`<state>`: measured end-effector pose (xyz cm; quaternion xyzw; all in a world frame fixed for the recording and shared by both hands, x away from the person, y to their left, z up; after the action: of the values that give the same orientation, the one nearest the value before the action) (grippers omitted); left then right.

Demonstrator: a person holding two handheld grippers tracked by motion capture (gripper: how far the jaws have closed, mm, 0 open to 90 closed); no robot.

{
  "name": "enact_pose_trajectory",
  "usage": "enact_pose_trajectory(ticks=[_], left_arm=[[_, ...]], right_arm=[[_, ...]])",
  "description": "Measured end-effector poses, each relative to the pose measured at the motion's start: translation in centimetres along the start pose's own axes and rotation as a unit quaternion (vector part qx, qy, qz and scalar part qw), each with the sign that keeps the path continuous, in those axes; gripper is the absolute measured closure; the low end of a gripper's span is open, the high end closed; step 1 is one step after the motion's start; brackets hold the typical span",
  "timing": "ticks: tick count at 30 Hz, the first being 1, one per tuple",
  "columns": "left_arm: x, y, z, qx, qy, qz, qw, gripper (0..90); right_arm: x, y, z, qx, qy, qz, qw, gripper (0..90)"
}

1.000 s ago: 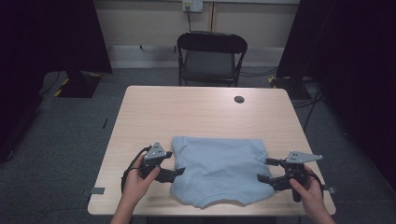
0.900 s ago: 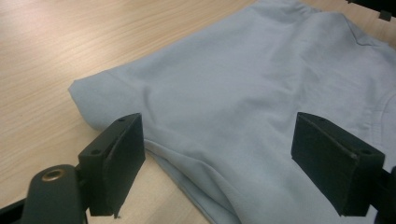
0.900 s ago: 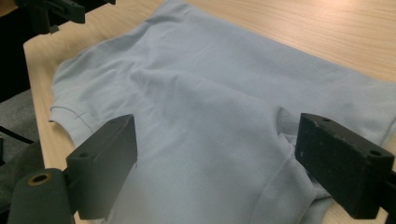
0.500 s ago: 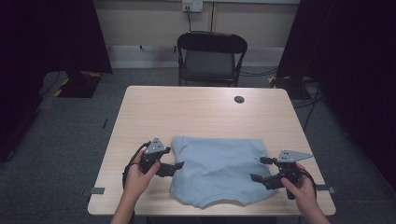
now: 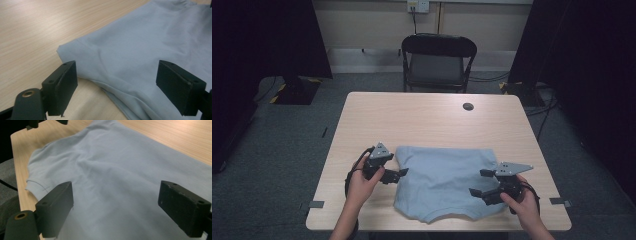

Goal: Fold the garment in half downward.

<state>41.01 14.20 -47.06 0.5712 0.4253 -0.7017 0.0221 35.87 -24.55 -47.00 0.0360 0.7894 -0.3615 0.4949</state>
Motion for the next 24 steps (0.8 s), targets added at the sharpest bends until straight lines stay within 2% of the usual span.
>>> enact_pose_trajectory(ticks=[9,12,17,24], left_arm=[[-0.3,0.5,-1.4,-0.007,-0.015,0.002,0.9999,17.1],[-0.4,0.7,-1.6,-0.01,-0.014,-0.003,0.9999,17.1],[-0.5,1.0,-1.8,-0.003,-0.014,-0.006,0.9999,17.1],[-1.0,1.4,-2.3,-0.002,-0.013,-0.013,0.9998,17.1]], right_arm=[[-0.9,1.6,-1.6,-0.012,-0.011,0.001,0.9999,11.4],[-1.0,2.2,-1.9,-0.013,-0.018,-0.003,0.9998,11.4],[-1.0,2.9,-2.2,-0.016,-0.013,-0.002,0.9998,11.4],[-1.2,4.0,-3.4,-0.026,-0.022,0.0,0.9994,11.4]])
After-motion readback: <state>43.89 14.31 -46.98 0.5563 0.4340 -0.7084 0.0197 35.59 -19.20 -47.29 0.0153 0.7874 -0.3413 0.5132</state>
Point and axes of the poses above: each handheld gripper's, and its own axes: y roughly forward along the jaws, x roughly out of its underside, z roughly to its right, the point moved 2 cm from there along y, roughly forward along the jaws, and after that the axes turned 7 degrees about y, right-handed, at the moved point
